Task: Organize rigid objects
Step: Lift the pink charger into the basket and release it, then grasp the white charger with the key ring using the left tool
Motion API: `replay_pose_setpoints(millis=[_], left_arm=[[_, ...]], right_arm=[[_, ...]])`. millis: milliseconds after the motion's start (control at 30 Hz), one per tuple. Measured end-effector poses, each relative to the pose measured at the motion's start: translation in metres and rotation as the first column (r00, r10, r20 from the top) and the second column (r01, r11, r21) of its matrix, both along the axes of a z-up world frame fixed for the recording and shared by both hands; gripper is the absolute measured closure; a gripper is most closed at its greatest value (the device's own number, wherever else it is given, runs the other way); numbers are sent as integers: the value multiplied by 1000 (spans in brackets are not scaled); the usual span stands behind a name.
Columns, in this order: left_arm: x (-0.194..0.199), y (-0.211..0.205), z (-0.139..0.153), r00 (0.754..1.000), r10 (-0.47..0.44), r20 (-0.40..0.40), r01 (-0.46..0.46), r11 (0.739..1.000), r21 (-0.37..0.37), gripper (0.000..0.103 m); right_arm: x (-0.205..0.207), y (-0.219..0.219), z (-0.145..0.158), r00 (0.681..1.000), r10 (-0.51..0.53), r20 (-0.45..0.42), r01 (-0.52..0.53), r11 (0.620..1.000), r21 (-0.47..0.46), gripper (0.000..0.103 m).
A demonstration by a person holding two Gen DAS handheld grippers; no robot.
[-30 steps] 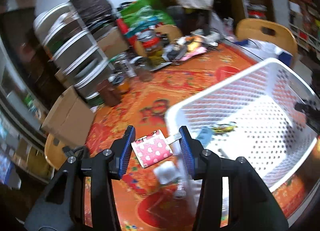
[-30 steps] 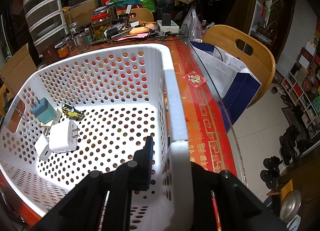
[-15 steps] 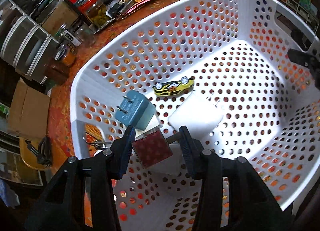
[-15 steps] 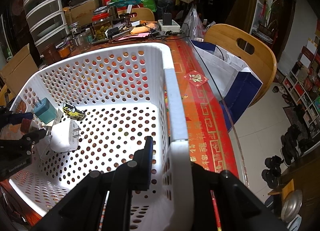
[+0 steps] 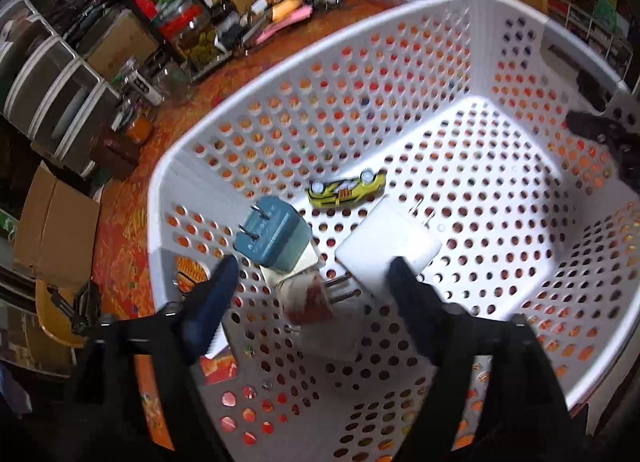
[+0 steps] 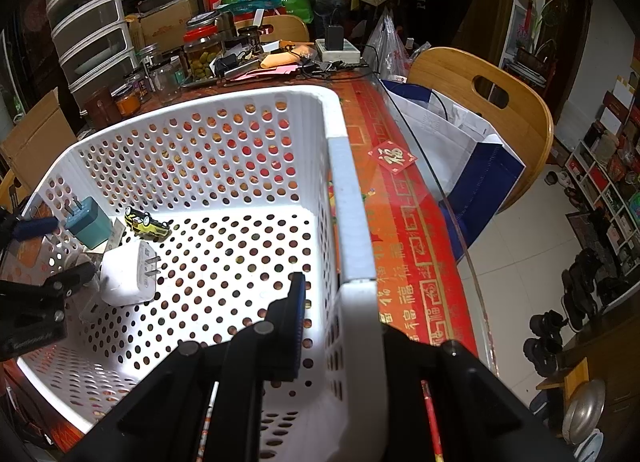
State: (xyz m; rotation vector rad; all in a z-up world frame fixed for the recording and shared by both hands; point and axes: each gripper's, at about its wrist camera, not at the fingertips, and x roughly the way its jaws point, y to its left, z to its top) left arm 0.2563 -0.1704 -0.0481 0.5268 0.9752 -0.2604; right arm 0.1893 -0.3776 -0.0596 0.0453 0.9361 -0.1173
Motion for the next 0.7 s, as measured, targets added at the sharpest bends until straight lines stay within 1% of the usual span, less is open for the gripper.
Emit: replay_pose_setpoints(millis=[67, 133, 167, 200, 233, 267, 300, 333, 367, 400, 433, 467, 567, 633, 700], left_arm=[[-11, 12, 18, 999, 6, 53, -4, 1000, -31, 23], [-26, 39, 45, 991, 34, 133, -20, 994, -104, 23], [-33, 58, 60, 983, 65, 170, -38, 987, -155, 22], [-40, 83, 74, 974, 105, 198, -60, 973, -221, 14], [-44, 108, 84, 964, 148, 220, -81, 955, -284, 0], [-49, 134, 91, 949, 198, 244, -106, 933, -343, 0], [-50, 159, 93, 932, 256, 258, -146, 914, -377, 0], [-47, 178, 89, 916, 308, 258, -195, 903, -383, 0], [-41, 197, 80, 900, 359, 248, -253, 892, -374, 0], [-34, 211, 65, 891, 391, 229, -299, 887, -352, 0], [-26, 219, 49, 895, 398, 199, -322, 888, -328, 0], [-14, 225, 23, 911, 388, 138, -334, 893, -300, 0], [3, 226, -28, 937, 348, 12, -329, 897, -297, 0], [9, 220, -47, 944, 330, -21, -320, 892, -320, 0], [15, 215, -56, 951, 308, -35, -301, 890, -343, 0]], right_arm=[[-1, 0, 0, 1000, 1, -4, -1, 1000, -2, 89], [1, 0, 1, 1000, -1, -8, 1, 1000, -6, 89], [1, 0, 1, 1000, -2, -10, 2, 1000, -10, 89], [2, 0, 1, 1000, -4, -13, 4, 1000, -15, 89], [2, 0, 1, 1000, -4, -14, 4, 1000, -18, 89], [2, 0, 1, 1000, -4, -15, 4, 1000, -19, 89], [2, 0, 2, 1000, -4, -15, 4, 1000, -19, 89], [2, 0, 2, 1000, -4, -14, 4, 1000, -19, 89], [3, 0, 2, 1000, -4, -14, 4, 1000, -20, 89], [3, 0, 2, 1000, -4, -14, 3, 1000, -21, 89], [3, 0, 2, 1000, -3, -13, 3, 1000, -22, 89], [4, 0, 2, 1000, -3, -13, 3, 1000, -23, 89], [5, 0, 3, 1000, -5, -15, 4, 1000, -26, 89], [6, 0, 3, 1000, -4, -16, 4, 1000, -26, 89], [6, 0, 3, 1000, -4, -17, 3, 1000, -27, 89]])
